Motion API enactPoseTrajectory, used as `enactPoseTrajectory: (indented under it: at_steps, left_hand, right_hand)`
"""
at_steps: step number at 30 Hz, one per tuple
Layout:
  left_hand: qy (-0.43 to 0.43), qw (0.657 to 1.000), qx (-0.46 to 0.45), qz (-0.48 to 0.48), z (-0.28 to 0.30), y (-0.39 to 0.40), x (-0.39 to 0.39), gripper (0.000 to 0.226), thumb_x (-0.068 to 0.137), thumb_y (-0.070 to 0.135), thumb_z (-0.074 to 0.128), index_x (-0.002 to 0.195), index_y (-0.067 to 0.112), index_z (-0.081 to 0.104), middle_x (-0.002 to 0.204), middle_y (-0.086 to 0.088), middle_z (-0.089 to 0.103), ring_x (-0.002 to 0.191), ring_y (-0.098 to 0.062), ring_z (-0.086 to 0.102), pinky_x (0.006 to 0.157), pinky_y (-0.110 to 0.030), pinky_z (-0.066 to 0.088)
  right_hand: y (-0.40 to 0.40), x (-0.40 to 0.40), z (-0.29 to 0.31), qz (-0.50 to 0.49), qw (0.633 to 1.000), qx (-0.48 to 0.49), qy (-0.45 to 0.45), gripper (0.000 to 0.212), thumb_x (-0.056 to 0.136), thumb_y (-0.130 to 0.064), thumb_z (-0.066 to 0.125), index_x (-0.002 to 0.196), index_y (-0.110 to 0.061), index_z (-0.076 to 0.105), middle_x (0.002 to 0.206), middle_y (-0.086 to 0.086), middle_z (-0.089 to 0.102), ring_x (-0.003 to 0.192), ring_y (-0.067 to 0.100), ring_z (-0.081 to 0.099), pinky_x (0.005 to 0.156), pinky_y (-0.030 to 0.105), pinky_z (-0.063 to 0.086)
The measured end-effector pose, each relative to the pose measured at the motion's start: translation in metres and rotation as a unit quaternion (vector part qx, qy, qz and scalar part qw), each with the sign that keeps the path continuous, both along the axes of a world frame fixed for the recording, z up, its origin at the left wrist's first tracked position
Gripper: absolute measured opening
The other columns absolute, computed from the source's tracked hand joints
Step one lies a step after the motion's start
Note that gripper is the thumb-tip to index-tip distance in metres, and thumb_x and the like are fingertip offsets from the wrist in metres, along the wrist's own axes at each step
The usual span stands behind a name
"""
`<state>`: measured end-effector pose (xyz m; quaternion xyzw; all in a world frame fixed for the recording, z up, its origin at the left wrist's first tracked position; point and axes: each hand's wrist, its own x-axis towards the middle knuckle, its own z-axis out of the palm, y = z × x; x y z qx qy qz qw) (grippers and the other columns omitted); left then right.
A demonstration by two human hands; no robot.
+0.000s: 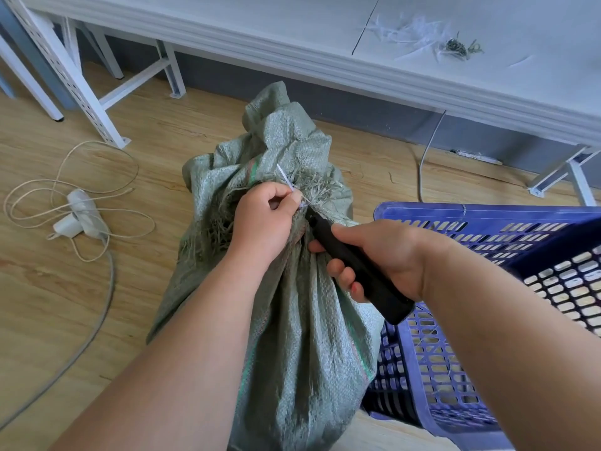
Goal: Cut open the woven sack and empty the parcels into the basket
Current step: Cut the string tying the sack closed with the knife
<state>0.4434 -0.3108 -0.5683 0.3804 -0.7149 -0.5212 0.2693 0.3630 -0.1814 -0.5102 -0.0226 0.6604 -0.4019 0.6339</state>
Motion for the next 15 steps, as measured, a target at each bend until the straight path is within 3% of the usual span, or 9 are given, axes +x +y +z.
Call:
enactPoseTrajectory:
  at_steps: [15]
  left_hand:
    - [0.031,0.999,-0.027,-0.004,0.0007,0.0041,-0.0018,0.008,0.091,0.021,0.062,0.086,0.016,0.064,0.081,0.008,0.063,0.071,-0.004,0.053,0.065,-0.012,0.040]
  right_hand:
    - [-0.0015,-0.0015,-0.0007,0.025,0.999,0.017,0.045,0.035,0.103,-0.042,0.034,0.111,-0.018,0.058,0.056,0.000,0.045,0.039,0.010,0.040,0.039,0.016,0.033]
